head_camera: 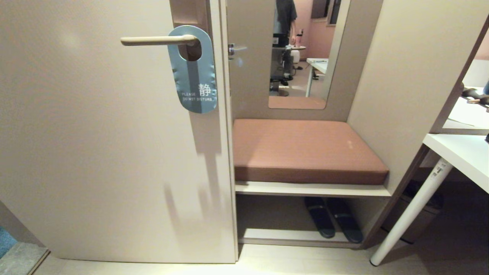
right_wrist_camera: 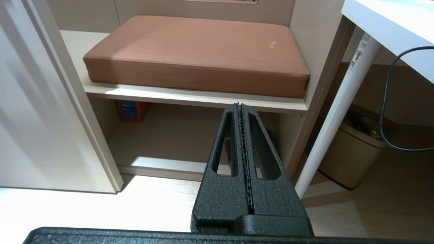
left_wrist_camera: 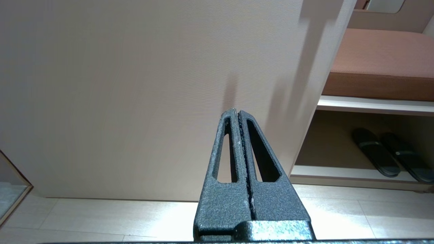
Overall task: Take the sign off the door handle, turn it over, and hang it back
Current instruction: Take down the sign
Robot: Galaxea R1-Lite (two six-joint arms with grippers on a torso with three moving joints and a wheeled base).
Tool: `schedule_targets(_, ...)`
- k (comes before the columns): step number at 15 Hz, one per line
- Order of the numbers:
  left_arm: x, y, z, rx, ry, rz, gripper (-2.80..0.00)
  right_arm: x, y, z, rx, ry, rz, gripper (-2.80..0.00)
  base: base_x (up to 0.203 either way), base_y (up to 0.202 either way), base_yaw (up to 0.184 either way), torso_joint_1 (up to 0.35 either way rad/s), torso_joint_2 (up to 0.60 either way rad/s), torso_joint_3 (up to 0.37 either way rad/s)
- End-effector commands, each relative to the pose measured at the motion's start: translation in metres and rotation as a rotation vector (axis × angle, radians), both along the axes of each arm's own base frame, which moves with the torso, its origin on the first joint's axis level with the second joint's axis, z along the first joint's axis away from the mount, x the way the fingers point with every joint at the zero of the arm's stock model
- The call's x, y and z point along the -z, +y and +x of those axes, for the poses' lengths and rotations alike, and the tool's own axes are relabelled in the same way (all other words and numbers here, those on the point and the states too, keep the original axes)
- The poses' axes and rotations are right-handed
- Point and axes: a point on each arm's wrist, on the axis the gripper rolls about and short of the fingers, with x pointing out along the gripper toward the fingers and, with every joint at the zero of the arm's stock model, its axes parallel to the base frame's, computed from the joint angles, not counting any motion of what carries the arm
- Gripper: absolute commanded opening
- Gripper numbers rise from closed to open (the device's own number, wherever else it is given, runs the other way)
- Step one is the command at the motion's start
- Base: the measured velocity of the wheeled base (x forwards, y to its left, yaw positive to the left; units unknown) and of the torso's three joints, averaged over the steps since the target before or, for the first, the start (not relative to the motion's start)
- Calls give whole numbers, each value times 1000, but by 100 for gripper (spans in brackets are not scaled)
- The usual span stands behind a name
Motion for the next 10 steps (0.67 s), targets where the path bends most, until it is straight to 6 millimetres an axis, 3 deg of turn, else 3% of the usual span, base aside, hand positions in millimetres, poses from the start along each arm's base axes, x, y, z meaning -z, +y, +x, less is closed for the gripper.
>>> schedule_targets(1, 0, 0, 0, -1, 0, -1, -280, 0, 0, 0, -1, 0, 0, -280, 0, 0, 0, 0, 0, 0)
schedule_targets(10, 0, 0, 0, -1, 0, -1, -280, 0, 0, 0, 1, 0, 0, -280, 0, 0, 0, 0, 0, 0)
